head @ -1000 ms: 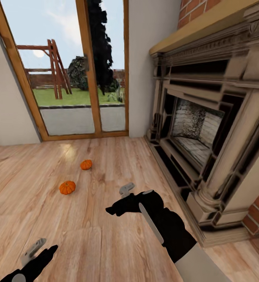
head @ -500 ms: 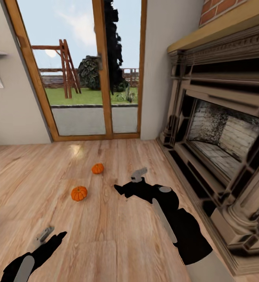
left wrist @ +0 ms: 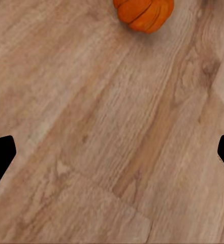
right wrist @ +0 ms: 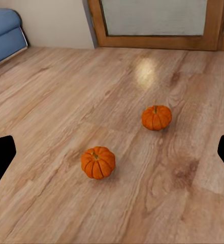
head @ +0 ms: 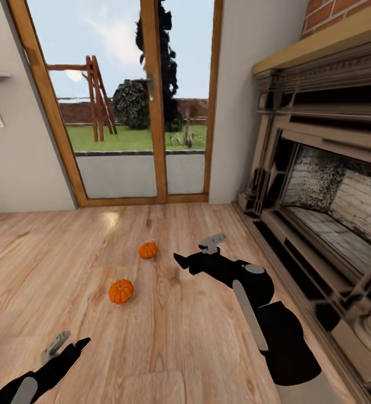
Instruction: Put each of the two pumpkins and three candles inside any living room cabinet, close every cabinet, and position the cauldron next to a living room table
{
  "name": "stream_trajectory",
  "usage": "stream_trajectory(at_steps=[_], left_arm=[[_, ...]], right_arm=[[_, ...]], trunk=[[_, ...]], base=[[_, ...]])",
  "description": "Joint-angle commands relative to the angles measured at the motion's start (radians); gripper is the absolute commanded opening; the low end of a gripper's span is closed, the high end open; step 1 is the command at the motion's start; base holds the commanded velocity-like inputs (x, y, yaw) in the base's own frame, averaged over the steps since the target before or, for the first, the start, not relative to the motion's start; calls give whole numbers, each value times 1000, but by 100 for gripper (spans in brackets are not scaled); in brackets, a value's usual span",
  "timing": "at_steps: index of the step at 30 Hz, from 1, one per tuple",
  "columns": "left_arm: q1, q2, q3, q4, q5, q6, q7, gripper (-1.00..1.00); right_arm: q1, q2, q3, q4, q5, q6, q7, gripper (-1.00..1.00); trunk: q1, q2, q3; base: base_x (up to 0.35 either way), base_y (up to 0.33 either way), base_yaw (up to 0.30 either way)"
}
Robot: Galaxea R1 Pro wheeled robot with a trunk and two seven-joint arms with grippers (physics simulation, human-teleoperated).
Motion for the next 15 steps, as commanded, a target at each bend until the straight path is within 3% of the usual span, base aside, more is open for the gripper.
stream_trajectory(at_steps=[1, 15], left_arm=[[-4, 2, 3, 7, 3, 7, -4, 100], [-12, 0, 11, 43, 9, 10, -11, 100]], right_arm=[[0, 1, 1, -3, -6, 4, -2, 100], [1, 2, -5, -9, -12, 48, -1, 100]], trunk=[[0, 0, -1], [0, 0, -1]], base=[[269, 250, 0], [261, 236, 0]])
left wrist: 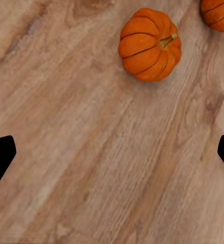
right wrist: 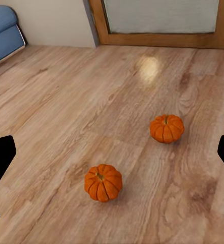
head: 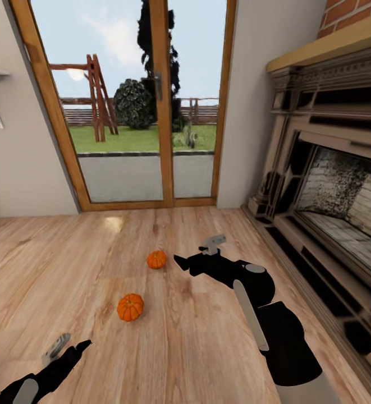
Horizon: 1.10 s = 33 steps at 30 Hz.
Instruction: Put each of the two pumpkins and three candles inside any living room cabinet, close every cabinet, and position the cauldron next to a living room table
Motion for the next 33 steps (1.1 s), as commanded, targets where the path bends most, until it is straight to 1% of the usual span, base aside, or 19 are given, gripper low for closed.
stream_trajectory(at_steps=[1, 6, 9, 12, 15, 20, 24, 29, 33], left_arm=[[-1, 1, 4, 10, 6, 8, -4, 100], [-1, 4, 4, 40, 7, 7, -13, 100], [-1, 4, 3, 47, 7, 6, -41, 100], [-1, 4, 3, 54, 6, 6, -86, 100], [-1, 4, 3, 58, 6, 7, -108, 100], [-1, 4, 3, 60, 6, 13, -122, 100], [-3, 0, 2, 63, 7, 22, -127, 100], [-12, -3, 2, 75, 7, 35, -128, 100], [-30, -4, 1, 108, 6, 51, -128, 100]], right_arm=[[-1, 0, -1, -1, -6, 10, -2, 100], [-1, 0, -1, -1, -5, 16, -2, 100], [-1, 0, -2, -2, -5, 18, -2, 100], [-1, 0, -1, -3, -5, 19, -2, 100], [-1, -1, 2, -9, -6, 20, -2, 100], [-1, 0, 0, -16, -6, 37, -2, 100], [-1, 0, -3, -19, -6, 88, -1, 100], [-1, -1, -4, -20, -6, 104, 0, 100], [-1, -1, -5, -20, -6, 108, 1, 100]], trunk=[[0, 0, -1], [0, 0, -1], [0, 0, -1], [0, 0, -1], [0, 0, -1], [0, 0, -1], [0, 0, -1], [0, 0, -1], [0, 0, -1]], base=[[260, 231, 0], [260, 230, 0], [260, 230, 0], [260, 230, 0], [259, 230, 0], [259, 230, 0], [260, 230, 0], [259, 230, 0], [264, 208, 0]])
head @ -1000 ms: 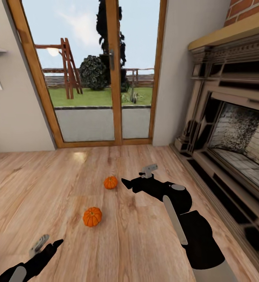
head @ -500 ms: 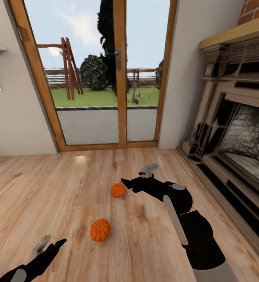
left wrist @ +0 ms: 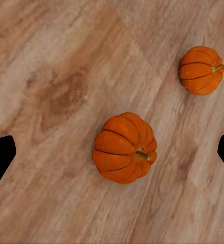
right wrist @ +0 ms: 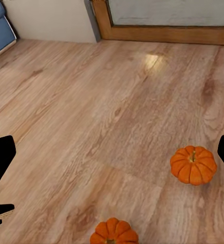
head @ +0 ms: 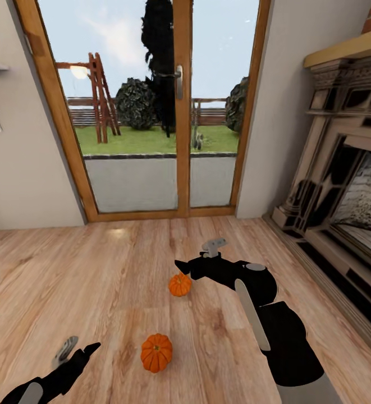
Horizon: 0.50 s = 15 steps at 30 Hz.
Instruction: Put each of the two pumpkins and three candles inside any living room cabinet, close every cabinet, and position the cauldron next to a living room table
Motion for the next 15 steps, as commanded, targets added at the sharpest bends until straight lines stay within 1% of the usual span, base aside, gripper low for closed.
stream_trajectory(at_steps=[1, 8, 11, 15], left_arm=[[-5, -1, 3, 12, 5, 12, -2, 100], [-13, -1, 1, 32, 5, 32, -2, 100], [-17, -4, -5, 34, 0, 36, -3, 100], [-27, -10, -13, 34, -5, 38, 0, 100]], right_arm=[[-1, 0, -1, -1, -5, 6, -1, 100], [-1, 0, -1, -1, -5, 7, -1, 100], [-1, 0, -1, -1, -5, 9, -1, 100], [-2, 4, 0, -1, -5, 39, -1, 100]], trunk=[[0, 0, -1], [0, 0, -1], [0, 0, -1], [0, 0, -1]], base=[[277, 180, 0], [288, 161, 0], [307, 131, -4], [260, 73, -132]])
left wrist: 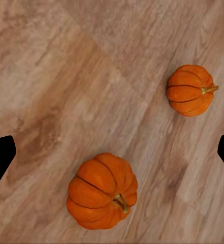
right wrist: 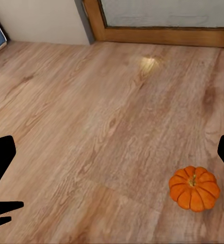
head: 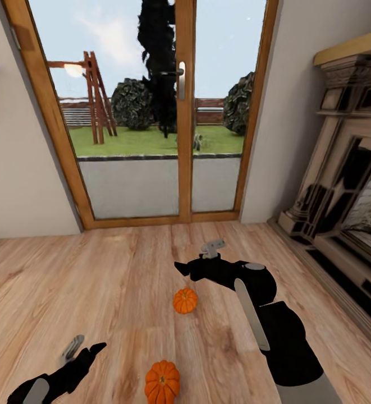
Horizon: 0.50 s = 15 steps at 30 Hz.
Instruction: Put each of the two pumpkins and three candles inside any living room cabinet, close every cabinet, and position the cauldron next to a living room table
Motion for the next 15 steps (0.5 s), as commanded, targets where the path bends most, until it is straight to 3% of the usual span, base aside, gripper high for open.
stream_trajectory(at_steps=[1, 6, 10, 15], left_arm=[[-3, -3, -6, -1, 4, 9, -1, 100], [-7, -4, -17, -8, 4, 9, 6, 100], [-10, 7, -48, -16, -49, 6, 8, 100], [-13, 9, -58, -20, -73, 19, 2, 100]], right_arm=[[-4, 2, -1, 0, -5, 43, -1, 100], [-9, 2, -1, 0, -5, 77, -1, 100], [-10, 0, -1, 0, -5, 87, -1, 100], [-11, -2, -2, 0, -6, 90, -1, 100]], trunk=[[0, 0, -1], [0, 0, -1], [0, 0, -1], [0, 0, -1]], base=[[101, 26, -228], [47, 12, -257], [12, 3, -275], [3, 1, -279]])
